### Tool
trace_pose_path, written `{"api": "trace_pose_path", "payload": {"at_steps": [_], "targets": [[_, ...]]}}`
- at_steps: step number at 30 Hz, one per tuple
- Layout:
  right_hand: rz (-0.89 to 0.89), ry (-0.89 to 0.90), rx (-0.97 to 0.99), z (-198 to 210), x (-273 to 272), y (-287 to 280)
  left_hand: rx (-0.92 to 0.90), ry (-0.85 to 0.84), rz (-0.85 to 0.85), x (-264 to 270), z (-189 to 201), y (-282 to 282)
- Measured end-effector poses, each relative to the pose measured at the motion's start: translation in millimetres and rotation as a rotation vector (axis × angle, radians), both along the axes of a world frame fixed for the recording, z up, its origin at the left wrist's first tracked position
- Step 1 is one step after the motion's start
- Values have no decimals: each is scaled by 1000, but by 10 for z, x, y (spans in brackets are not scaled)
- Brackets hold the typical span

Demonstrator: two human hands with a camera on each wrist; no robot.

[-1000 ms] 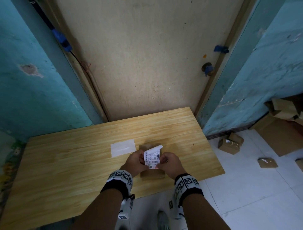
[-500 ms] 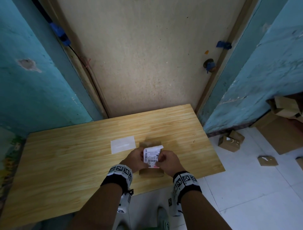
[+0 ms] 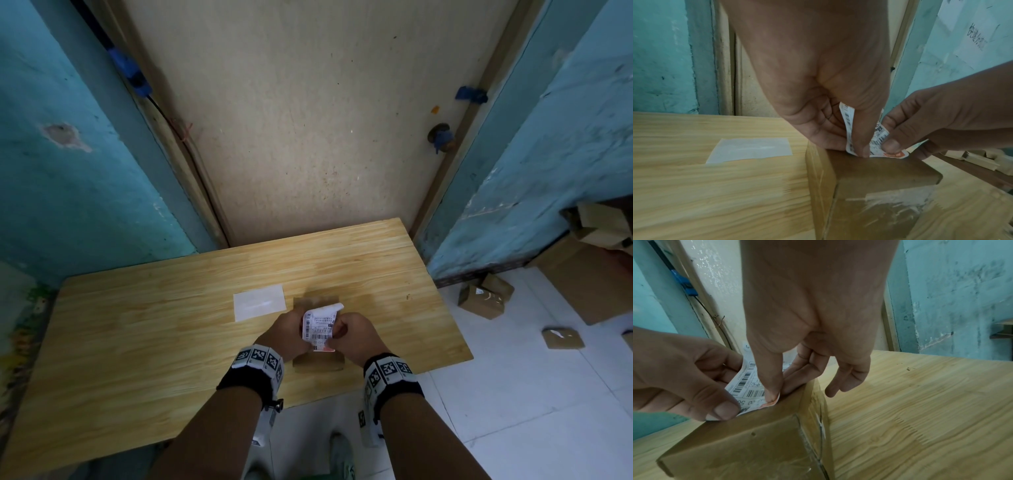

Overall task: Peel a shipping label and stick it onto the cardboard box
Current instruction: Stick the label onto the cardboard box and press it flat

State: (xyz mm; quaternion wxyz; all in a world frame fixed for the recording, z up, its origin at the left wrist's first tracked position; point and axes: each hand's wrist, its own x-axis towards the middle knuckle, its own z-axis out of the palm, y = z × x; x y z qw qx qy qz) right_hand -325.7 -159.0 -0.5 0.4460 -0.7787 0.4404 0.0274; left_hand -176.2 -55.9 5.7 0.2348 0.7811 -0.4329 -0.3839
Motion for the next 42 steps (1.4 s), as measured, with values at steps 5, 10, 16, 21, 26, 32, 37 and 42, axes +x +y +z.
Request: {"api": "trace_pose_path", "payload": {"at_steps": [5,10,16,21,26,32,37,42], "targets": [[-21,-3,-7,12,0,30,-50,-12,37,-37,-36,41],[-41,-18,-33,5,-23,74,-31,-71,92,-42,-72,72],[-105,-33,-23,-26,-17,164,13,34,228,53,-152,213],[-190,-98,-8,-21,-63,193,-40,85,290,25,-237,299],[-227,-140,35,-88,-147,226,-153,55,298,-78,-248,335],[-216,-207,37,-126,-160,257,-186,80,299,-105,-242,350],[-203,-235,40,-157,-176,254,-200,62,284,-98,-291,356],[-231,-263,105,-183,-179,243,-192,83,312,-99,-289,368]]}}
